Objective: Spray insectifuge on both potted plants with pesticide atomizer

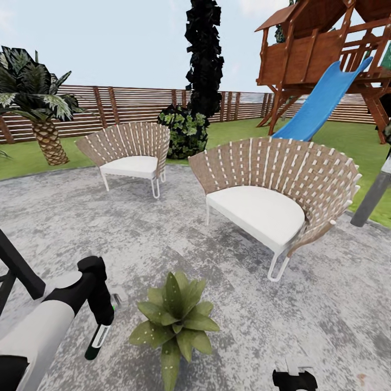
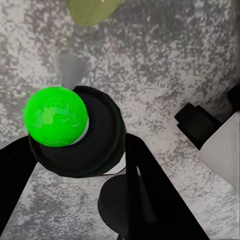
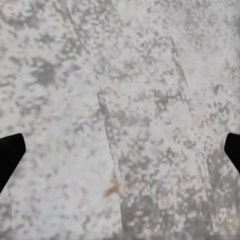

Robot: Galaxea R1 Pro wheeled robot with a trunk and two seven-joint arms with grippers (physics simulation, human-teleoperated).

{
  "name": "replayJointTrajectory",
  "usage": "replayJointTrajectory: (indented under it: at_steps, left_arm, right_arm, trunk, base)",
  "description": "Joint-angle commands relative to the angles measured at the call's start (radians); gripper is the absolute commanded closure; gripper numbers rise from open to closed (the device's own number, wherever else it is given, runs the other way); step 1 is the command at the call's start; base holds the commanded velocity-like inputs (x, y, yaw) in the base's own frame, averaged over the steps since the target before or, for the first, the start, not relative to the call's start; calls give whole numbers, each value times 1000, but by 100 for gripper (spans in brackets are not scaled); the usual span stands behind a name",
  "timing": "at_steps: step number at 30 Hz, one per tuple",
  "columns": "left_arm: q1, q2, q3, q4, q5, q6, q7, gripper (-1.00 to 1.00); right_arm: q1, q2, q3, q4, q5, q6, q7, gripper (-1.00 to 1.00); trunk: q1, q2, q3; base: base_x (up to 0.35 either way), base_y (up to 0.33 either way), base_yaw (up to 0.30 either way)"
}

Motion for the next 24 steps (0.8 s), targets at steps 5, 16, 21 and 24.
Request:
replayJointTrajectory:
  at_steps: [5, 16, 21, 24]
  left_arm:
    - [12, -8, -5, -11, 0, 8, 26, 100]
    - [-92, -51, -8, -14, -13, 9, 33, 100]
    - [-79, -45, -13, -14, -15, 9, 50, 100]
    - [-76, -37, -12, -13, -16, 9, 121, 100]
  right_arm:
    - [-1, 0, -8, 2, 10, -4, -2, -100]
    - [-1, -1, -8, 2, 12, -4, -2, -100]
    - [-1, -1, -8, 2, 13, -4, -2, -100]
    - [0, -1, -8, 2, 13, -4, -2, -100]
  trunk:
    - [0, 0, -1]
    - [0, 0, -1]
    - [0, 0, -1]
    - [0, 0, -1]
  base:
    - [0, 0, -2]
    - [0, 0, 0]
    - [0, 0, 0]
    - [0, 0, 0]
